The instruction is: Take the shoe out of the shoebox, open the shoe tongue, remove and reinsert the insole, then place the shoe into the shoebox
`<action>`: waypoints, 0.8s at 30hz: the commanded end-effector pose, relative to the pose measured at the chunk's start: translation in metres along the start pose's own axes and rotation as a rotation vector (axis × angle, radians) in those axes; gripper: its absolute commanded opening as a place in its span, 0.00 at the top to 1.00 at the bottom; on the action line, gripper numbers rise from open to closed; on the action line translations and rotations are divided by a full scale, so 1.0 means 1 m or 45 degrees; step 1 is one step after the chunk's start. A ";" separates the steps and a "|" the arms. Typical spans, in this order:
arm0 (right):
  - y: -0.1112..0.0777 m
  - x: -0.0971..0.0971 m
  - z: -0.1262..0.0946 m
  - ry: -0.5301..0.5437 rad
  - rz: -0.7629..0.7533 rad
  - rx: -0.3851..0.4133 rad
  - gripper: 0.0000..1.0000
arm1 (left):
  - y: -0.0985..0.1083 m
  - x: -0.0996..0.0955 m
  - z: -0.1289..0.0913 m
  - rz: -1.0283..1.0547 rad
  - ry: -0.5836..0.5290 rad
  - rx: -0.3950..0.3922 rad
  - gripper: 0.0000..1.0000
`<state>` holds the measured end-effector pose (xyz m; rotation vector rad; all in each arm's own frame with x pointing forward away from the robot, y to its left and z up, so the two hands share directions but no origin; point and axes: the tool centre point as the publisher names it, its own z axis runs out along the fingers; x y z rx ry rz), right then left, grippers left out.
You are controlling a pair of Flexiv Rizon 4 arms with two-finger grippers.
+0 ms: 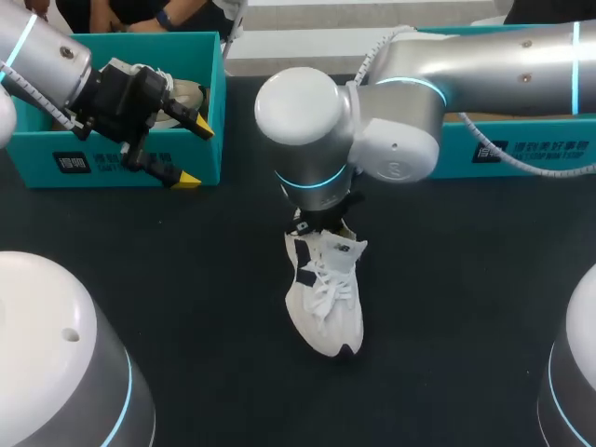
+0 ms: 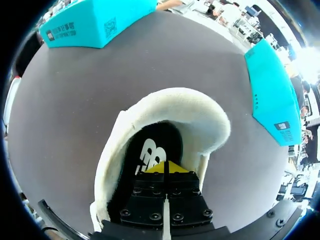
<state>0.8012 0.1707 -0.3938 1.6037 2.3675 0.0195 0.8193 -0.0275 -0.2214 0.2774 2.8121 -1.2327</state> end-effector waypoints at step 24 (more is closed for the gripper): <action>0.024 0.024 0.000 0.025 -0.069 -0.097 1.00 | 0.000 0.001 0.000 0.000 0.000 -0.004 0.00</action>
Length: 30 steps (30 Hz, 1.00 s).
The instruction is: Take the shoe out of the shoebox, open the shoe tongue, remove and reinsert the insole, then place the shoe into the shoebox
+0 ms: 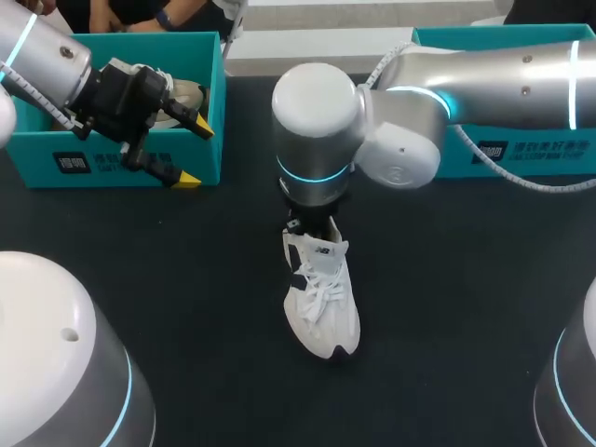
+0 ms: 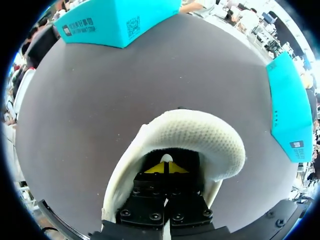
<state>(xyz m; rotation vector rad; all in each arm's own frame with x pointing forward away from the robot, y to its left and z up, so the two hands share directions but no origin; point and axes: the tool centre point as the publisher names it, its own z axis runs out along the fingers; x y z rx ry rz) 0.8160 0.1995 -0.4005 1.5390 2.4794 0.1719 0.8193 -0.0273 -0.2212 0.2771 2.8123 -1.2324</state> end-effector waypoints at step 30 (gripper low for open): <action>-0.003 0.021 -0.005 0.241 -0.002 0.103 1.00 | 0.000 0.001 0.000 0.000 0.000 -0.004 0.00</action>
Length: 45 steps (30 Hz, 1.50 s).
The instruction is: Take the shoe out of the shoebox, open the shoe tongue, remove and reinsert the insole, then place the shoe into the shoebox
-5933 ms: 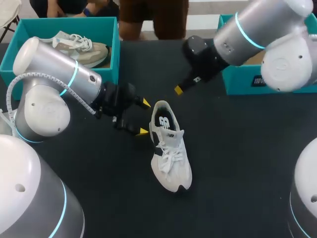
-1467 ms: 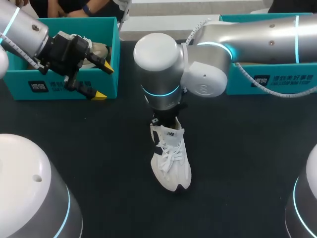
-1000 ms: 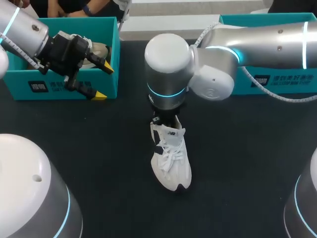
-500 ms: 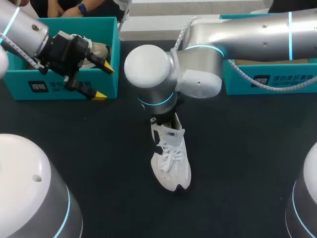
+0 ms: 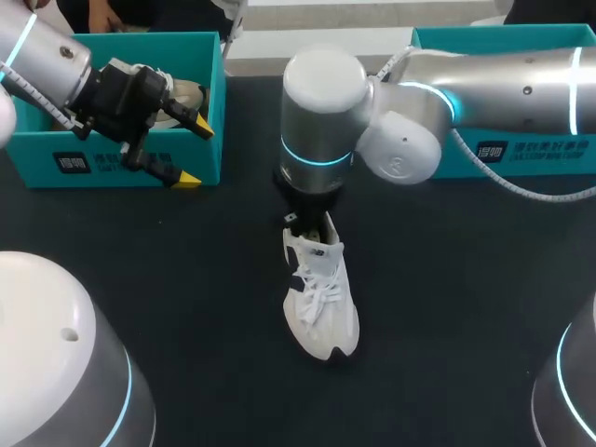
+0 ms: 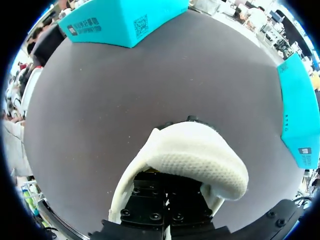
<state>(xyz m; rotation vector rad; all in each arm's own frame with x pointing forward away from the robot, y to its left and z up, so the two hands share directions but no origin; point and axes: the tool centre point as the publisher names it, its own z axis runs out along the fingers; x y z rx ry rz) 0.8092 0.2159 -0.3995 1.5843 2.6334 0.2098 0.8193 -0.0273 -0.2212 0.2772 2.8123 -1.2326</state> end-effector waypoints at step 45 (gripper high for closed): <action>-0.050 0.009 -0.072 0.023 0.364 0.342 1.00 | 0.000 0.001 0.000 0.000 0.000 -0.004 0.00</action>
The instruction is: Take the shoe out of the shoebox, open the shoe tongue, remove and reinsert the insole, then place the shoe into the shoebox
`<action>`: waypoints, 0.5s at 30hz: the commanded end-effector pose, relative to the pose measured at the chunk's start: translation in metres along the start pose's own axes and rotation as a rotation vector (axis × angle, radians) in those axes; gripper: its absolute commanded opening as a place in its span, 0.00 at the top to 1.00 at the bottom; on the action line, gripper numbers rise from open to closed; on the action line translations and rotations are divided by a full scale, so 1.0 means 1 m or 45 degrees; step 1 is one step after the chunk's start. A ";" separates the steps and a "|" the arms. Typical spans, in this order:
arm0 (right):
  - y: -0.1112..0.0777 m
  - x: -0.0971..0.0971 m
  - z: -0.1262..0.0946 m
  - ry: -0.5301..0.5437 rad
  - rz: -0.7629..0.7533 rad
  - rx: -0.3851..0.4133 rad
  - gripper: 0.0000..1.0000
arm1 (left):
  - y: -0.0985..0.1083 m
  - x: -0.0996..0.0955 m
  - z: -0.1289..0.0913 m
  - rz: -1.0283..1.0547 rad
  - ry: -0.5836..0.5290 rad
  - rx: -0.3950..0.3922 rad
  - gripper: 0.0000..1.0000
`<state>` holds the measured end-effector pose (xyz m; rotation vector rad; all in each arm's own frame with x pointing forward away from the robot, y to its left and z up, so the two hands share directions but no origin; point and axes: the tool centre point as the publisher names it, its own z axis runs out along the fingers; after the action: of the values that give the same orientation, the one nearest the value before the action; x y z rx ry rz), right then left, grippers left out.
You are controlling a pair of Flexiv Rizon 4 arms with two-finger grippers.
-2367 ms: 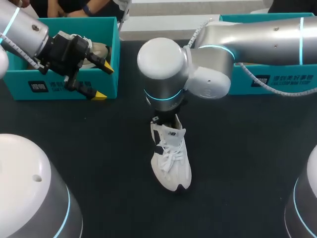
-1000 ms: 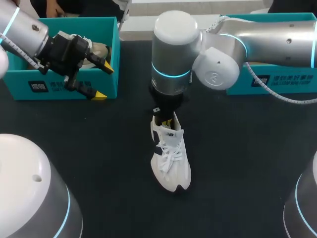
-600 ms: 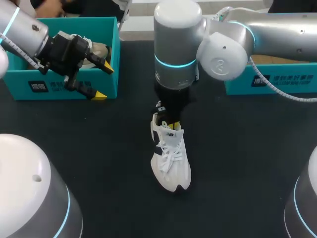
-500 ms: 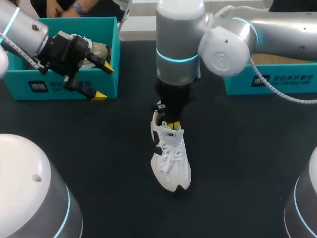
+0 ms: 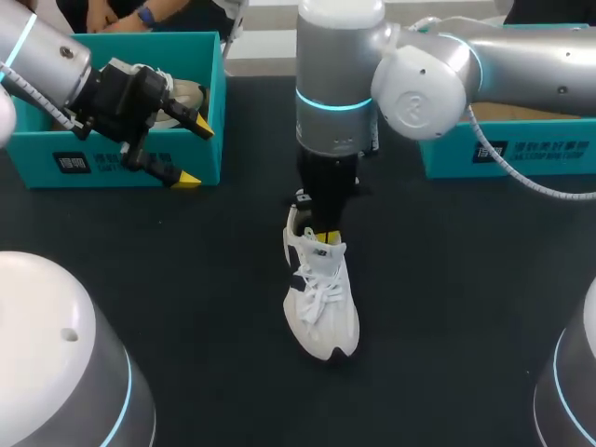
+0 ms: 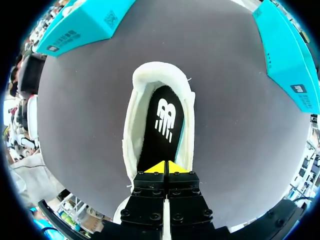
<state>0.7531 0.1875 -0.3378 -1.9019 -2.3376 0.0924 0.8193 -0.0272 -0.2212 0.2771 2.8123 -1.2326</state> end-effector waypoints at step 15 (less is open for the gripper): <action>0.000 0.012 0.001 -0.027 0.025 0.056 1.00 | 0.000 0.001 0.000 0.000 0.000 -0.004 0.00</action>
<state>0.7470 0.1961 -0.3335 -1.9068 -2.3194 0.1414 0.8193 -0.0272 -0.2212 0.2772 2.8123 -1.2327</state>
